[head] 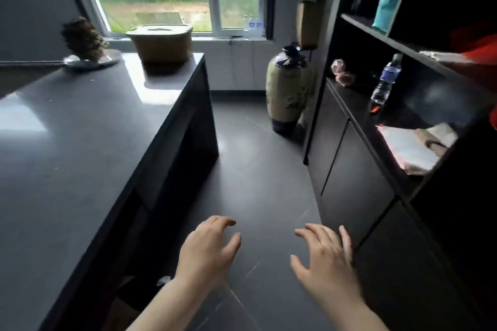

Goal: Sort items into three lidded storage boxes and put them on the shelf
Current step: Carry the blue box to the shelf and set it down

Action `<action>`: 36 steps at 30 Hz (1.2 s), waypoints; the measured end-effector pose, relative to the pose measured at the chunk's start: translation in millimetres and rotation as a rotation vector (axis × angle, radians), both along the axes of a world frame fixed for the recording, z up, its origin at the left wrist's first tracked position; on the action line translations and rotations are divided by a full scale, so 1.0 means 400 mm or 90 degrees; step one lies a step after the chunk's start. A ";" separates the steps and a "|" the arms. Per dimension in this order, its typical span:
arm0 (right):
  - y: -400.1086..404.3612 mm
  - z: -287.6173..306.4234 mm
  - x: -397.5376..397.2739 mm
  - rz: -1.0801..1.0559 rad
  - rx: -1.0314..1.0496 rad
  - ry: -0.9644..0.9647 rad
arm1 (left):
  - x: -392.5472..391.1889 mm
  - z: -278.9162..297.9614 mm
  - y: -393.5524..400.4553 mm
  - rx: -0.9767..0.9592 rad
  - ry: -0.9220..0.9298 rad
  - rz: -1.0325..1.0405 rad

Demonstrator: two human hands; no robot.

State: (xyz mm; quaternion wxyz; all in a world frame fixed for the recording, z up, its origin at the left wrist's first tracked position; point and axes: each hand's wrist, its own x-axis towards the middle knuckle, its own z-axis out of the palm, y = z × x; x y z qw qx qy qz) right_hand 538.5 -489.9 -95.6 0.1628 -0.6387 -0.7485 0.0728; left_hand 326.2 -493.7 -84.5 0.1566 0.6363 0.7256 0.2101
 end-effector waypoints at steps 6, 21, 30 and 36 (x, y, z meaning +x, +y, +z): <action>0.202 0.035 -0.264 0.196 0.023 -0.010 | -0.218 0.053 0.040 0.054 -0.026 0.197; 0.487 0.108 -0.744 0.725 0.098 0.027 | -0.387 0.058 0.037 0.115 -0.003 0.752; 0.580 0.140 -0.907 0.858 0.102 -0.008 | -0.400 0.079 0.090 0.122 0.022 0.925; 0.601 0.129 -0.994 0.907 0.088 -0.010 | -0.466 0.086 0.123 0.120 0.033 0.968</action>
